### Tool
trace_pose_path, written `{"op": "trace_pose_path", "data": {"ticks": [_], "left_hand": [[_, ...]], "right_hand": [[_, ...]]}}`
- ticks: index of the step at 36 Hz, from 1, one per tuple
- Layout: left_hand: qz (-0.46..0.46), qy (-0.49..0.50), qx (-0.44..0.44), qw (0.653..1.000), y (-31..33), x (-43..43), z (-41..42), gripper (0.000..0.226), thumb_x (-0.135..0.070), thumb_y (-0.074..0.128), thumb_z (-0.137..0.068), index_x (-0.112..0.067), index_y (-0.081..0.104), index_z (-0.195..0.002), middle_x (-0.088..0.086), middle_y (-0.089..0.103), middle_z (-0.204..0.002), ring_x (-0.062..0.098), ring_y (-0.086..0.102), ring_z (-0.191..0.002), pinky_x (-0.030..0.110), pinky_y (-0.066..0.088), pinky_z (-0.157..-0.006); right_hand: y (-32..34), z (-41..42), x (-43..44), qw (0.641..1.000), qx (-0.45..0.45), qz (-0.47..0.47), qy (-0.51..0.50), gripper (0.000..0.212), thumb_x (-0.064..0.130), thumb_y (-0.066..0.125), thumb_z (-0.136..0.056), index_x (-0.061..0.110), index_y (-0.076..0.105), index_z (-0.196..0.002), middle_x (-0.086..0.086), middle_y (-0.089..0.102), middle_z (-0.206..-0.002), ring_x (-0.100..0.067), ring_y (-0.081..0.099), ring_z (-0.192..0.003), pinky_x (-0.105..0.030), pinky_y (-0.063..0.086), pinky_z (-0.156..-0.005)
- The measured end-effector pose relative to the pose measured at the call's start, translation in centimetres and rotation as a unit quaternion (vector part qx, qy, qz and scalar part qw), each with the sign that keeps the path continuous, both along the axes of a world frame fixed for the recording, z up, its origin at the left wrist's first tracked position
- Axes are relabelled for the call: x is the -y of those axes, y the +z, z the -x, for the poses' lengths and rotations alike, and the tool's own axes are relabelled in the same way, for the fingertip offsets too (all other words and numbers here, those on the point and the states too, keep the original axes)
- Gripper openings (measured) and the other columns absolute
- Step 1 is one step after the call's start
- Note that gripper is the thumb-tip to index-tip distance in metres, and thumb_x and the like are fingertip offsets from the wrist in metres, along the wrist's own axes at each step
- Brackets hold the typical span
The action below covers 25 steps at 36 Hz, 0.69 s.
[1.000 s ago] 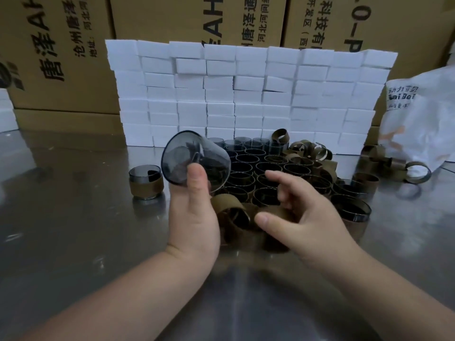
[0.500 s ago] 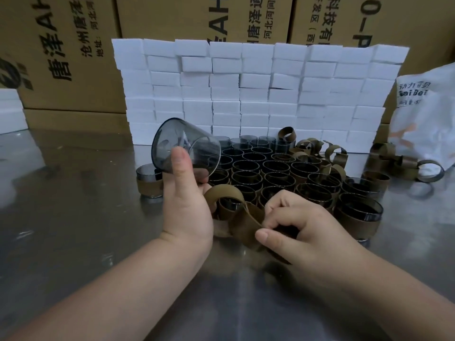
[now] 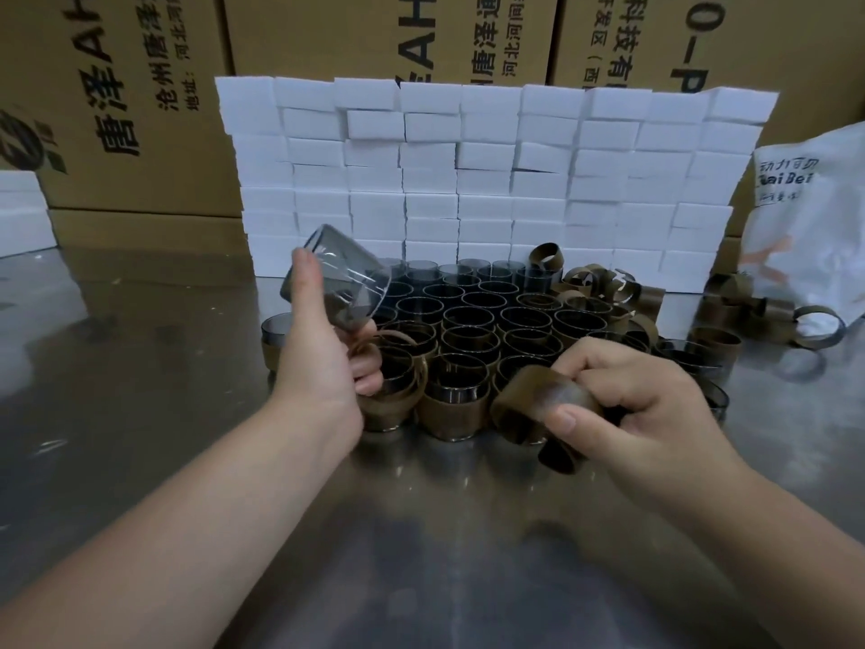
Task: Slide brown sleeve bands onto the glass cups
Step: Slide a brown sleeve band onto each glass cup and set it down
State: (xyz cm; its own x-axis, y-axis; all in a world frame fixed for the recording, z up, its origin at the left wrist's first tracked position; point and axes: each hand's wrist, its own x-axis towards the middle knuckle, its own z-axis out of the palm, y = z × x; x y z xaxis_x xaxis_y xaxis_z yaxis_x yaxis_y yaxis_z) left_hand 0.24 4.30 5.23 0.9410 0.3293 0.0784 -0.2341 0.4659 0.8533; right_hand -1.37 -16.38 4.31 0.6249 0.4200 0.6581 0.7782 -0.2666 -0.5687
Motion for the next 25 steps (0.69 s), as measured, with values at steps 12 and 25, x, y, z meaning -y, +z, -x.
{"op": "trace_pose_path", "data": {"ticks": [12,25], "left_hand": [[-0.074,-0.048,0.055,0.995,-1.3,2.0,0.6,0.051,-0.075,0.05,-0.044,-0.026,0.059,-0.054,-0.005,0.046,-0.055,0.006,0.029,-0.036,0.015,0.021,-0.032],[-0.154,0.002,0.092,0.984,-2.2,2.4,0.9,0.048,-0.08,0.047,-0.05,-0.038,0.064,-0.068,-0.01,0.053,-0.063,0.008,0.048,-0.058,0.027,0.034,-0.05]], "right_hand": [[-0.8,-1.0,-0.1,0.948,0.05,0.309,-0.054,0.041,0.068,0.053,-0.062,0.028,0.059,-0.062,0.025,0.059,-0.086,0.005,0.046,-0.091,-0.007,0.026,-0.083],[-0.5,-0.7,-0.4,0.958,0.107,0.249,-0.097,0.036,0.062,0.059,-0.065,0.032,0.072,-0.081,0.02,0.065,-0.079,0.004,0.051,-0.094,-0.02,0.031,-0.099]]}}
